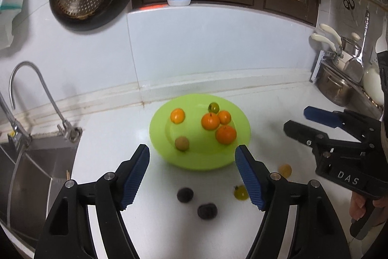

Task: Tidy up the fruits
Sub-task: 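Move both tools back toward the plums and brown fruit on the counter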

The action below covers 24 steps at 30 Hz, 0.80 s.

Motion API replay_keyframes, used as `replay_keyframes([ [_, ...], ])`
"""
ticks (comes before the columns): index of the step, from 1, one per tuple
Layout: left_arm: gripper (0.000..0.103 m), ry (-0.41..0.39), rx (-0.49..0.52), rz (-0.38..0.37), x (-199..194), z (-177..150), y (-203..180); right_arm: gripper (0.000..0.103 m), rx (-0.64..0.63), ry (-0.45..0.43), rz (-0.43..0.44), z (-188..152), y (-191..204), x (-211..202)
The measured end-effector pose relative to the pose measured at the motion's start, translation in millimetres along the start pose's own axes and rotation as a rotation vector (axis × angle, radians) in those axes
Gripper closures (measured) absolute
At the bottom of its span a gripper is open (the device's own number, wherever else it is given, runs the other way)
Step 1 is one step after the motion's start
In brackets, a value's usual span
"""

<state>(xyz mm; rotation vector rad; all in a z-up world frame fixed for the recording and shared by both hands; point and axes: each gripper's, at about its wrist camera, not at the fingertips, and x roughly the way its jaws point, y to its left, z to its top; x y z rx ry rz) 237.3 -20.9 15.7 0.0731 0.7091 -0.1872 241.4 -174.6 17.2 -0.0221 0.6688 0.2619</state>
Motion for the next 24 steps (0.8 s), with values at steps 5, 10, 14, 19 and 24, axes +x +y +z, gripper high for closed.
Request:
replay_keyframes([
  [5, 0.028, 0.039, -0.012, 0.003, 1, -19, -6, 0.047, 0.011, 0.008, -0.050, -17, -5, -10],
  [10, 0.028, 0.102, -0.021, 0.021, 12, -37, -12, 0.045, 0.043, 0.046, -0.097, -36, -14, -9],
  [14, 0.028, 0.144, -0.019, 0.038, 23, -50, -15, 0.045, 0.080, 0.102, -0.124, -53, -23, 0],
  [19, 0.028, 0.205, -0.023, 0.042, 38, -67, -17, 0.045, 0.109, 0.175, -0.150, -74, -33, 12],
  [24, 0.028, 0.248, -0.032, 0.044, 54, -76, -16, 0.045, 0.134, 0.222, -0.146, -88, -40, 26],
])
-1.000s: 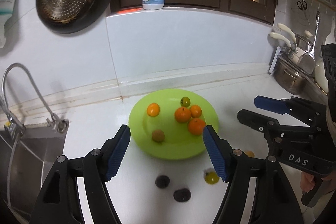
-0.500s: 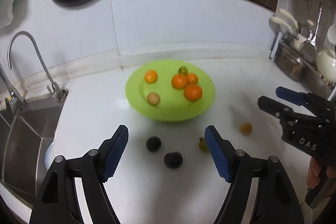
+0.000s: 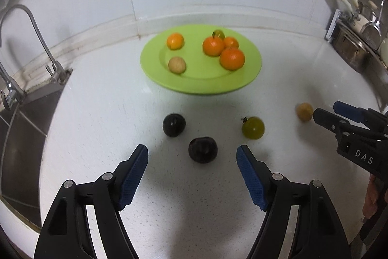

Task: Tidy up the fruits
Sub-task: 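Move both tools back toward the plums and brown fruit on the counter, then grasp a dark plum with the left tool while the right tool grasps the brown speckled fruit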

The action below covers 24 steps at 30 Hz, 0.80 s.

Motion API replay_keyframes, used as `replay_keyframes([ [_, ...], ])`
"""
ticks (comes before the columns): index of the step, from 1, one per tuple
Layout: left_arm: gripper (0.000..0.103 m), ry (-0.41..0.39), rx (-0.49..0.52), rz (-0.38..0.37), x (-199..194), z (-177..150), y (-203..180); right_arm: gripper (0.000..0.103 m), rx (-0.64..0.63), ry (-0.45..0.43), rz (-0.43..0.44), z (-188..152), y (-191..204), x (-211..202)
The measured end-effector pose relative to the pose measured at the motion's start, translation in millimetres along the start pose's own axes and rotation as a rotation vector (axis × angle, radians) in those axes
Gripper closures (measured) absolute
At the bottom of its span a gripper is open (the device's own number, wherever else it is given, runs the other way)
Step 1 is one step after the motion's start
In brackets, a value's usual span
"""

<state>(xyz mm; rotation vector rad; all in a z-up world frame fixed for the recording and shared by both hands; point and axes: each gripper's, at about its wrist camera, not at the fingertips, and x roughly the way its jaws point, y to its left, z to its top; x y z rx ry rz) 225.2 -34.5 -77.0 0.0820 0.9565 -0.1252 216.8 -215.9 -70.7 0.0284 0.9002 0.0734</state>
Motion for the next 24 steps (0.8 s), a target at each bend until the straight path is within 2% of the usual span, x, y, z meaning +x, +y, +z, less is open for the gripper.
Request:
replay_keyframes([
  [6, 0.030, 0.036, -0.010, 0.005, 18, -1, 1, 0.045, 0.016, 0.040, 0.006, -3, -4, 18],
  [11, 0.042, 0.056, -0.033, -0.011, 28, 0, 3, 0.047, 0.010, 0.057, 0.010, 1, -4, 31],
  [14, 0.051, 0.073, -0.054, -0.036, 32, 1, 5, 0.056, 0.002, 0.075, 0.018, 2, -3, 37],
  [17, 0.057, 0.076, -0.060, -0.057, 35, 1, 4, 0.060, -0.001, 0.084, 0.026, 2, -2, 41],
  [19, 0.065, 0.078, -0.058, -0.062, 36, 1, 3, 0.065, -0.001, 0.088, 0.031, 3, -1, 43],
  [24, 0.072, 0.079, -0.053, -0.078, 37, 2, 1, 0.074, 0.001, 0.094, 0.047, 3, -2, 46],
])
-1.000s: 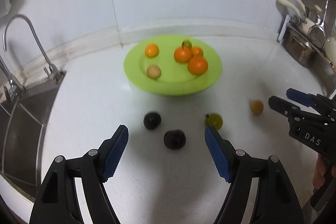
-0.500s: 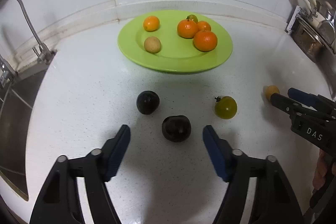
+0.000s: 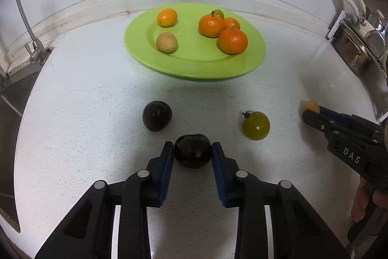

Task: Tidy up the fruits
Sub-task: 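Grasp a dark plum with the left tool while the right tool grasps the brown speckled fruit, then carry the plum and brown fruit over the green plate with both tools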

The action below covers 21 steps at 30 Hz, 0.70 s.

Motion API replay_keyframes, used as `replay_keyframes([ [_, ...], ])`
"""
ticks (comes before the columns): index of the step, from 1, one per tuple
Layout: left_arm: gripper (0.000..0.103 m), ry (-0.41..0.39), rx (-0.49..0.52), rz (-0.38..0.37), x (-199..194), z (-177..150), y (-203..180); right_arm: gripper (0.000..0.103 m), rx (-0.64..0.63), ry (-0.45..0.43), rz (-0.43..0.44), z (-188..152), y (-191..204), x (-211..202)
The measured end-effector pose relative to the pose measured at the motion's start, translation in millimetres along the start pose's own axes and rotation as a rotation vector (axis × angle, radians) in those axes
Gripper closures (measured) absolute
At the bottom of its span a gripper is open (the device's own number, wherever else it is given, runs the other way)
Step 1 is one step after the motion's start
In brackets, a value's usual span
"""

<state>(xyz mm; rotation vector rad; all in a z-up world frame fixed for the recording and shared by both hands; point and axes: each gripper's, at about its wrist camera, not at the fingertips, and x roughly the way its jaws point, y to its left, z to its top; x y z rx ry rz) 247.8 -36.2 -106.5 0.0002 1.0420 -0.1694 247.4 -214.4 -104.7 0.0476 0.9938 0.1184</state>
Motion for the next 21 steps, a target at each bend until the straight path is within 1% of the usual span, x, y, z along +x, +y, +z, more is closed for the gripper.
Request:
replay_keyframes([
  [1, 0.072, -0.001, 0.002, 0.001, 0, 0, 0, 0.076, -0.002, -0.002, 0.004, 0, 0, 0],
  [6, 0.072, -0.008, 0.003, -0.006, -2, 0, 0, 0.076, -0.010, -0.011, 0.019, 1, 3, -3],
  [11, 0.072, -0.039, 0.013, -0.008, -14, 0, -1, 0.076, -0.022, -0.029, 0.050, 2, 9, -13],
  [21, 0.072, -0.135, 0.046, -0.026, -52, 4, -3, 0.076, -0.042, -0.088, 0.114, 8, 25, -43],
])
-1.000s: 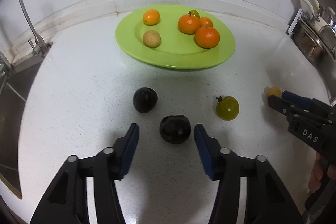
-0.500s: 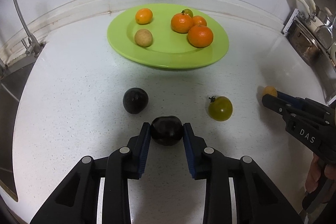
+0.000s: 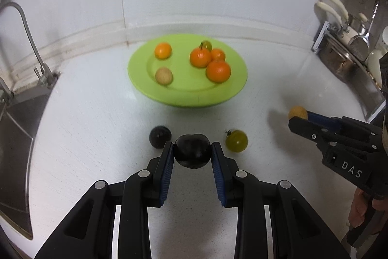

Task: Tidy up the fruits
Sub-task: 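Carry the plum and brown fruit over the green plate with both tools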

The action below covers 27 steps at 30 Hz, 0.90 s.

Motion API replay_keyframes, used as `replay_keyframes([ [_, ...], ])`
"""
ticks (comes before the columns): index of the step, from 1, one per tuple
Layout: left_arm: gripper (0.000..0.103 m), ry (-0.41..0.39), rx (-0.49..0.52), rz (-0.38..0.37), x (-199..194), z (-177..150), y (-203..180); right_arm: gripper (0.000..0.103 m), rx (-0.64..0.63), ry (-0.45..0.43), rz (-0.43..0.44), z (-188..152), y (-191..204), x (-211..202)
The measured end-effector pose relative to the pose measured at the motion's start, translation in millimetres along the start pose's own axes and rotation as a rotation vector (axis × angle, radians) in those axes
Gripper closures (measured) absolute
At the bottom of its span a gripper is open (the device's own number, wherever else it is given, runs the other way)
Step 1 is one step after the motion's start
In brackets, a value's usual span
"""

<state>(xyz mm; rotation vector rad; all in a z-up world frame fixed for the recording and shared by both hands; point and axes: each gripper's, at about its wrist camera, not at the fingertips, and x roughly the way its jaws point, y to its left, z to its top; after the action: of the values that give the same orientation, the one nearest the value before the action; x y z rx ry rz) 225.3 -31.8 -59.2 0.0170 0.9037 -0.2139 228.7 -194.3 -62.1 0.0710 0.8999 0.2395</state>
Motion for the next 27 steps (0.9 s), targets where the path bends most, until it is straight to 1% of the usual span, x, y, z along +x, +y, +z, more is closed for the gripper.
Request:
replay_keyframes([
  [11, 0.072, -0.085, 0.039, -0.008, -29, 16, 1, 0.076, -0.025, -0.082, 0.044, 14, 20, -30],
  [19, 0.072, -0.130, 0.067, 0.001, -40, 31, 5, 0.076, -0.042, -0.142, 0.064, 31, 28, -43],
  [27, 0.072, -0.174, 0.097, 0.014, -46, 52, 8, 0.076, -0.055, -0.190, 0.076, 52, 35, -46],
])
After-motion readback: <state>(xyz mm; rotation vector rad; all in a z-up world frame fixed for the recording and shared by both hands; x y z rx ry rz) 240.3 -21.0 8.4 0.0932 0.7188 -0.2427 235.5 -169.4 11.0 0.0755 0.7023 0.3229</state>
